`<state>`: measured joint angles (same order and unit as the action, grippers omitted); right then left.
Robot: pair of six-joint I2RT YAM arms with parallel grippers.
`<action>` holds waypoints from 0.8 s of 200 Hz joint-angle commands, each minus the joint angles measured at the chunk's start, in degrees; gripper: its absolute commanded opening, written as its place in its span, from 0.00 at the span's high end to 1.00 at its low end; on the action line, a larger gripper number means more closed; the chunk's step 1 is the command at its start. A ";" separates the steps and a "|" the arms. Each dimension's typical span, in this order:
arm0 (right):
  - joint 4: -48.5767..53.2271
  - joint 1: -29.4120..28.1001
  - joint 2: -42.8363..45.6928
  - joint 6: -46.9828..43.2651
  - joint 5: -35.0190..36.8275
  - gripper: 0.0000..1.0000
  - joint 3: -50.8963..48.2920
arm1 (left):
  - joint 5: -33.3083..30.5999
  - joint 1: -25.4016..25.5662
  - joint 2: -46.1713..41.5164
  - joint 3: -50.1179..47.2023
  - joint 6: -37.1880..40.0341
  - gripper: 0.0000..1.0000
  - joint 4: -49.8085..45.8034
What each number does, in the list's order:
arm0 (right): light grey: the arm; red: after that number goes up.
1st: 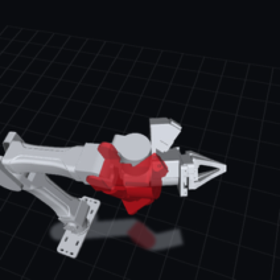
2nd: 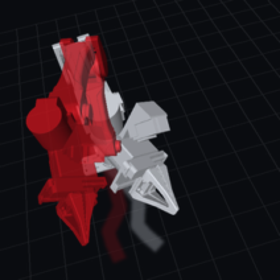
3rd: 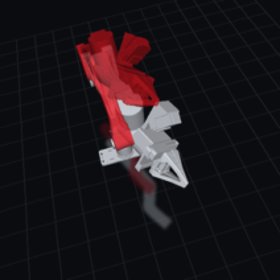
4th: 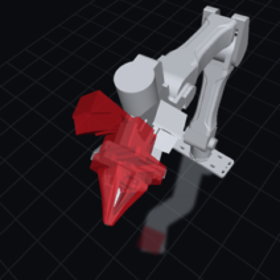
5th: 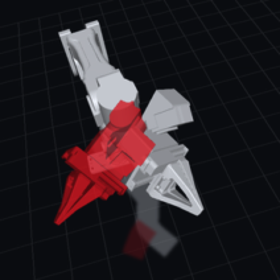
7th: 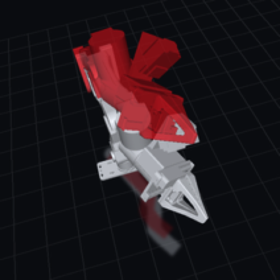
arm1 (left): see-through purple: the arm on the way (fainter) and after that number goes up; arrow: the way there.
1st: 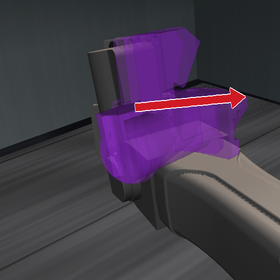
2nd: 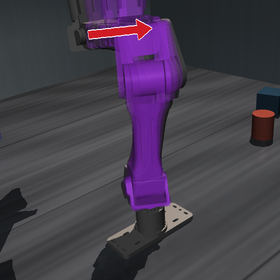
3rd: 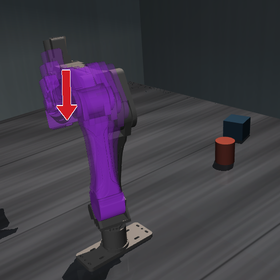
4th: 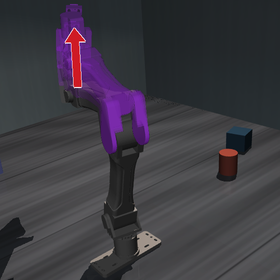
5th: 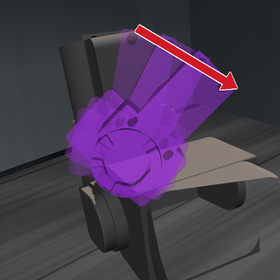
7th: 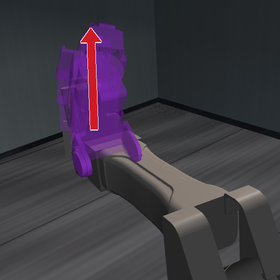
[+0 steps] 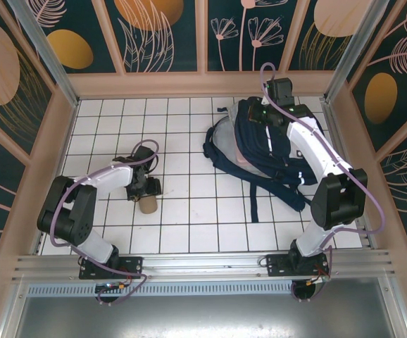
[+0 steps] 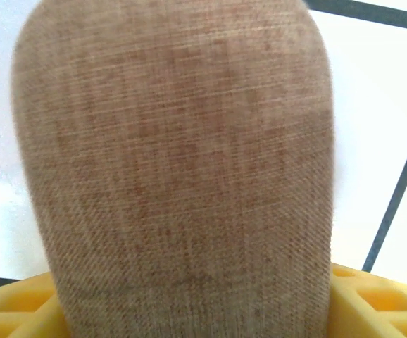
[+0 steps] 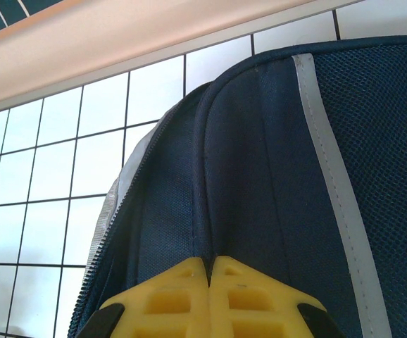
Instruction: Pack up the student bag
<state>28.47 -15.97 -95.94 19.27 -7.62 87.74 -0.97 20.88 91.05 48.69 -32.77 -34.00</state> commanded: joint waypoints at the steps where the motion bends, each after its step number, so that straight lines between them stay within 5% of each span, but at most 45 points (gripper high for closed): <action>1: -3.69 -0.84 0.49 1.37 -2.45 1.00 -0.12 | 1.06 -0.11 -2.48 0.21 -0.98 0.36 -1.86; 100: -3.33 -1.03 0.85 1.43 -2.36 1.00 -0.66 | 10.11 0.11 -2.12 8.05 -3.94 0.42 2.09; 160: -4.30 -1.82 1.42 1.30 -3.17 1.00 -1.52 | 15.87 6.25 5.18 21.15 -7.90 0.42 10.03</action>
<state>27.49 -16.67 -95.94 19.90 -7.92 86.43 10.72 24.45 92.31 64.10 -38.04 -28.97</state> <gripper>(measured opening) 0.062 0.606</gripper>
